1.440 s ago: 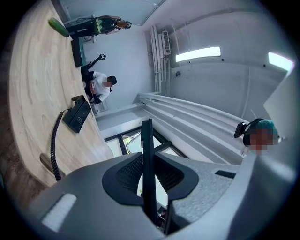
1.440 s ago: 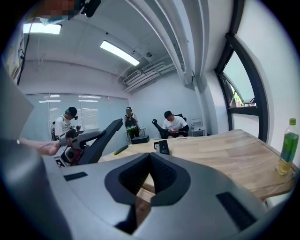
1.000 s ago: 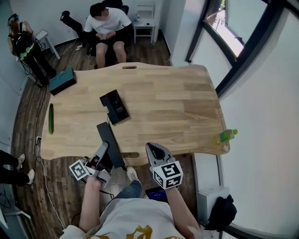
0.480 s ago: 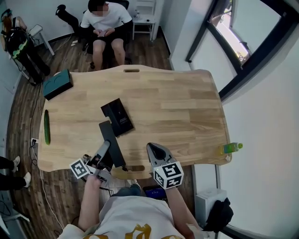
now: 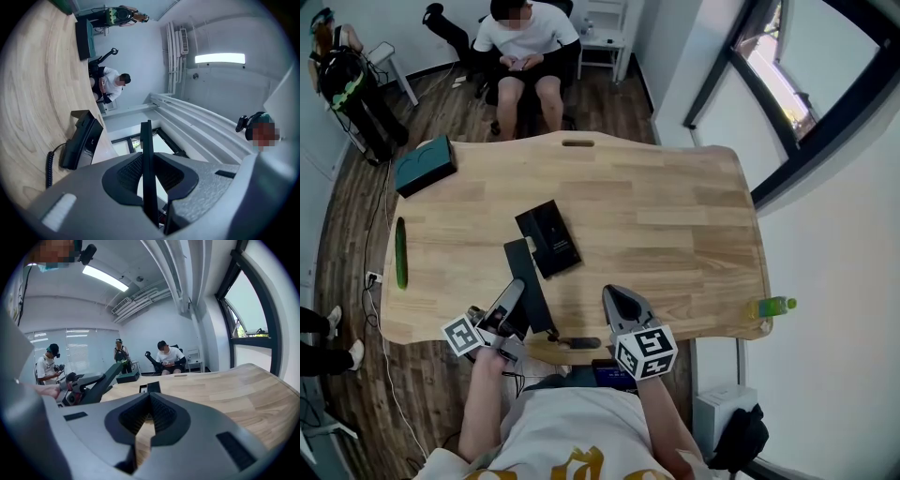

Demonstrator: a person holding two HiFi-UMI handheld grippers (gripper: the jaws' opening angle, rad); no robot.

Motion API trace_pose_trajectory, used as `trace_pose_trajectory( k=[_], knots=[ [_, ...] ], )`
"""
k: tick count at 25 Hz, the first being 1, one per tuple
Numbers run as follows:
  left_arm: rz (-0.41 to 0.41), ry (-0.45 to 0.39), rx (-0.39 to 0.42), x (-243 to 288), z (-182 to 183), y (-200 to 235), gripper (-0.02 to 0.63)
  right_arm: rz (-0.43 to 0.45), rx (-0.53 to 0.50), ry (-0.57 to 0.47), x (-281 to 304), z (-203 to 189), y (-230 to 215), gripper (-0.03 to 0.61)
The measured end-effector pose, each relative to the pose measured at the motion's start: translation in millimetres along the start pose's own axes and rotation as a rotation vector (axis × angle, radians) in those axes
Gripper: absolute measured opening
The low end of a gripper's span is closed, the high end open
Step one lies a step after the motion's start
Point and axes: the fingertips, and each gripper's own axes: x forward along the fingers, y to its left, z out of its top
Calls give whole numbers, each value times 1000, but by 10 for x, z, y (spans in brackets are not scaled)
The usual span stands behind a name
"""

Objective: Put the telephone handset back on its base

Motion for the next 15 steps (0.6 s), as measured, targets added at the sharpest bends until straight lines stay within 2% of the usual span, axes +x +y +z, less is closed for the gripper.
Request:
trace_pose_trajectory(
  k=[7,15],
  knots=[
    [19,-20,3,-15,143,64,72,32,-17,-7,217,56,57,5],
    [28,-53,-7,35,282,146,72,-3,-34,-25,352,144,-91,5]
  ],
)
